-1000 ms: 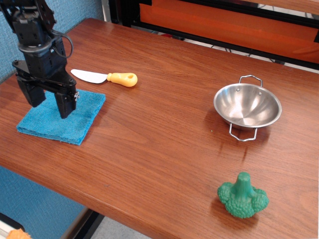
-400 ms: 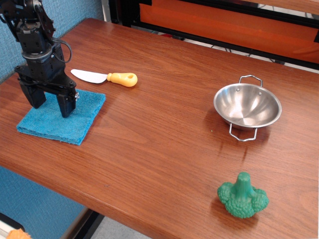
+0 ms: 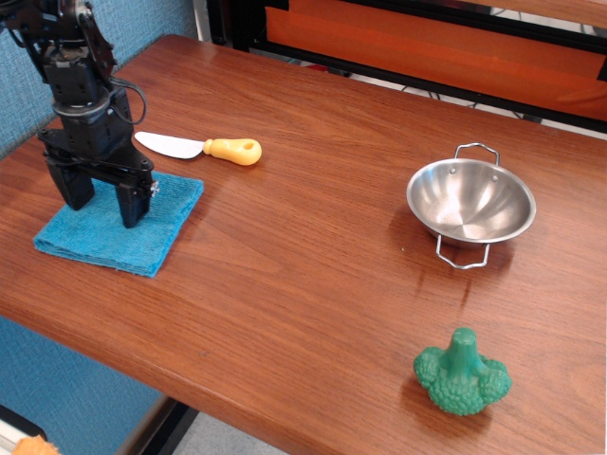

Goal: Move the blue cloth near the broccoli

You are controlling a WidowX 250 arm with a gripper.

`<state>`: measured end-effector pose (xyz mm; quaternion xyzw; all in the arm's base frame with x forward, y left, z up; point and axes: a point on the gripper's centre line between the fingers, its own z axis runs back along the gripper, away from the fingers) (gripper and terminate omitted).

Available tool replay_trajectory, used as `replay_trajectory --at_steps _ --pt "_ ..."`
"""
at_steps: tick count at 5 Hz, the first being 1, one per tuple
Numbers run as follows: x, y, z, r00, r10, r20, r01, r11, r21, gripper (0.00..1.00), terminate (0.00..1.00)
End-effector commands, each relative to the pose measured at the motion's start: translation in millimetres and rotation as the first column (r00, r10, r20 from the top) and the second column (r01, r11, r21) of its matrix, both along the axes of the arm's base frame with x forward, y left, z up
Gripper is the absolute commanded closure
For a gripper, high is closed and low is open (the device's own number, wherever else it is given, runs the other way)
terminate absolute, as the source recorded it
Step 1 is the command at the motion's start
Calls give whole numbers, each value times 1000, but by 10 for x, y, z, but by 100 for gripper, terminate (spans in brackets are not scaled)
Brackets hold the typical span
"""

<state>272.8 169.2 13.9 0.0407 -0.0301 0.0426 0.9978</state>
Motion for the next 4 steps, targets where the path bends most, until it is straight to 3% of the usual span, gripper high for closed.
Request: replay_trajectory --at_steps 1,4 --pt "6 -164 73 998 -57 5 56 998 13 0 0" --pt "-11 -893 -5 984 -171 -57 171 985 -14 0 0"
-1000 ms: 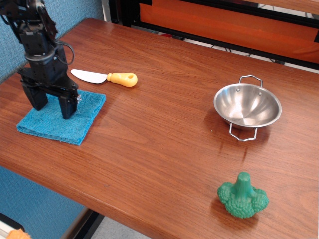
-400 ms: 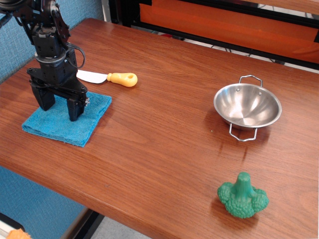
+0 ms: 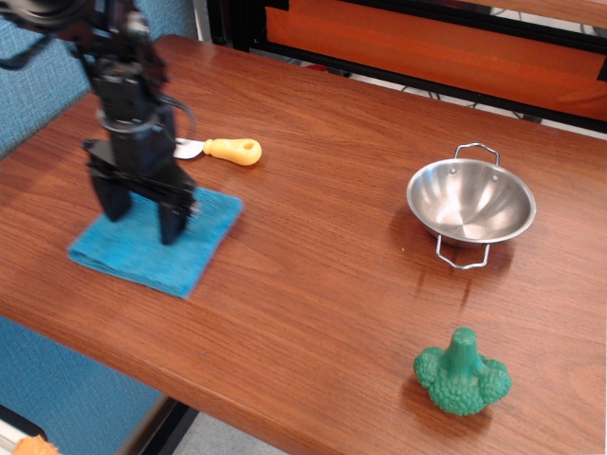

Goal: Move the blue cloth near the broccoli

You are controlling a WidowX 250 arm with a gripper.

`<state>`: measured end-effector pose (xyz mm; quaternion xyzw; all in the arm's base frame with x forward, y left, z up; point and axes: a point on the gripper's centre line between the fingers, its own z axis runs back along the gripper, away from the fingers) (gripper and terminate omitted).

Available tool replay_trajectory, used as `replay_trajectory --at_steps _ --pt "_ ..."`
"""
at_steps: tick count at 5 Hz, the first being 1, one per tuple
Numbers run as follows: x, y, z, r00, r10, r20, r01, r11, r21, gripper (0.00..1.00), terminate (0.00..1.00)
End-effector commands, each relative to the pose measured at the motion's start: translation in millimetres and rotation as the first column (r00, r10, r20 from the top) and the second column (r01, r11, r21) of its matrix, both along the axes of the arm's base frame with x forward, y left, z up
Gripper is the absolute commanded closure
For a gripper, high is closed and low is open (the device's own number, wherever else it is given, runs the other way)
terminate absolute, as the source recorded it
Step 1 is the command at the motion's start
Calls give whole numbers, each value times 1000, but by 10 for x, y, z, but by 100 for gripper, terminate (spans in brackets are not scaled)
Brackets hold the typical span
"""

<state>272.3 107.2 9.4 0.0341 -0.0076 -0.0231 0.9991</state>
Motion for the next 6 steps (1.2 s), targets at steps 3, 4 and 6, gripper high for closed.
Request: replay_trajectory --at_steps 3,4,6 --pt "-5 -1120 15 991 -134 3 134 991 -30 0 0" --pt "-7 -1255 56 989 -147 11 147 988 -42 0 0" --pt "75 -1247 238 992 -121 42 122 992 -42 0 0"
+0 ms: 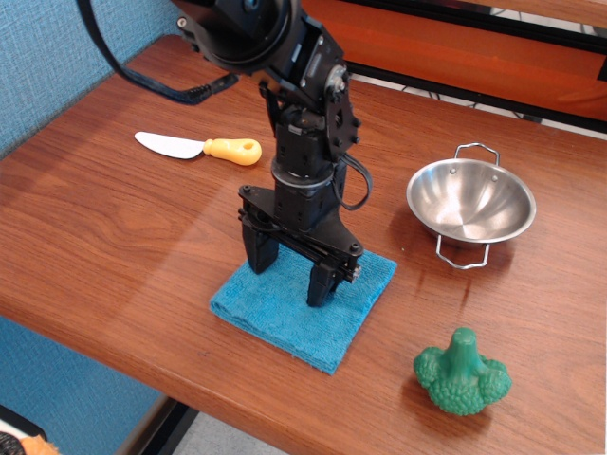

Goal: Move the blue cloth near the broccoli

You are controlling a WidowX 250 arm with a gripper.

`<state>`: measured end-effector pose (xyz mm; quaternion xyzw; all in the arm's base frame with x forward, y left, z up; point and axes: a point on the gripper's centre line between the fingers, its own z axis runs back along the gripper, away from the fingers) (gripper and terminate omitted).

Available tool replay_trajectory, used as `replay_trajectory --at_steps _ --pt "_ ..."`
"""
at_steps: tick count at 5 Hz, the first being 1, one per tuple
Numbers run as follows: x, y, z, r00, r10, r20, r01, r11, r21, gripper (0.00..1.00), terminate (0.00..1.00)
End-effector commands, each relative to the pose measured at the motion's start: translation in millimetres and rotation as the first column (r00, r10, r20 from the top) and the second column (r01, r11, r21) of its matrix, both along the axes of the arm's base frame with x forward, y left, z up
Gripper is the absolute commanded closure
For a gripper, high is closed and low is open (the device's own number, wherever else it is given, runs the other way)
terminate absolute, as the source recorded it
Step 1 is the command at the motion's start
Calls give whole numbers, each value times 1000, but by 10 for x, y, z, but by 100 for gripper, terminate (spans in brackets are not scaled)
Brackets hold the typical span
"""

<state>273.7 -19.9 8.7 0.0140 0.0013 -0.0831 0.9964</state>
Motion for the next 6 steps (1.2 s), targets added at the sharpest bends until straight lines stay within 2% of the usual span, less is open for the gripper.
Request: replay_trajectory --at_steps 1,3,5,6 --pt "116 72 410 995 11 96 -11 1000 -1 0 0" --pt "201 132 758 990 33 139 -27 999 -41 0 0" --pt "251 309 789 997 49 59 -48 999 -19 0 0" --pt "406 494 814 996 79 48 -78 997 -21 0 0"
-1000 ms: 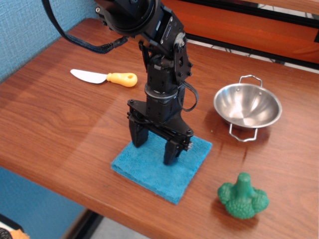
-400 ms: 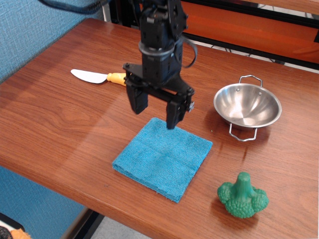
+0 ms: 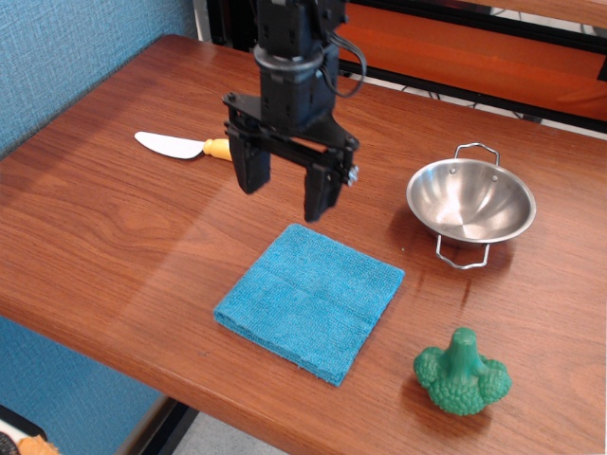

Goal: Move the blue cloth near the broccoli

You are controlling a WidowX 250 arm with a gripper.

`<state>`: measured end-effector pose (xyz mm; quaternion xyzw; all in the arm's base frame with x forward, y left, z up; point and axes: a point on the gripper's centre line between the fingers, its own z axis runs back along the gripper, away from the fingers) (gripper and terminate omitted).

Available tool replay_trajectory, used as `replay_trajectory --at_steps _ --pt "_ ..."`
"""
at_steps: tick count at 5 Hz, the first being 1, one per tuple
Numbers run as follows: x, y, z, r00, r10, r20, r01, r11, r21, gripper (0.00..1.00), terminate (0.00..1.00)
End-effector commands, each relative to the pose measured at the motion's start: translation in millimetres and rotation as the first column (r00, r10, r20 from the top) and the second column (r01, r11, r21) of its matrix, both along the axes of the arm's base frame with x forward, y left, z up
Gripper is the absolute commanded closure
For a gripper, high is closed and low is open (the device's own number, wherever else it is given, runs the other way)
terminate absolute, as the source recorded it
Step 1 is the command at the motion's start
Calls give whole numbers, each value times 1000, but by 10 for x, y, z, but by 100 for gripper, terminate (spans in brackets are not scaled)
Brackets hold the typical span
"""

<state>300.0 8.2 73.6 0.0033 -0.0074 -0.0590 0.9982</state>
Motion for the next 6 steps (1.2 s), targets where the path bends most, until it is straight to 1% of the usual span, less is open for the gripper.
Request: replay_trajectory --at_steps 1,2,3,5,6 --pt "368 431 182 994 87 68 -85 996 -26 0 0" --pt "608 563 173 989 118 91 -117 993 -20 0 0" --pt "733 622 158 985 130 115 -134 990 31 0 0" --pt "728 667 182 985 131 115 -136 990 33 0 0" --pt "728 667 182 985 131 115 -136 990 33 0 100"
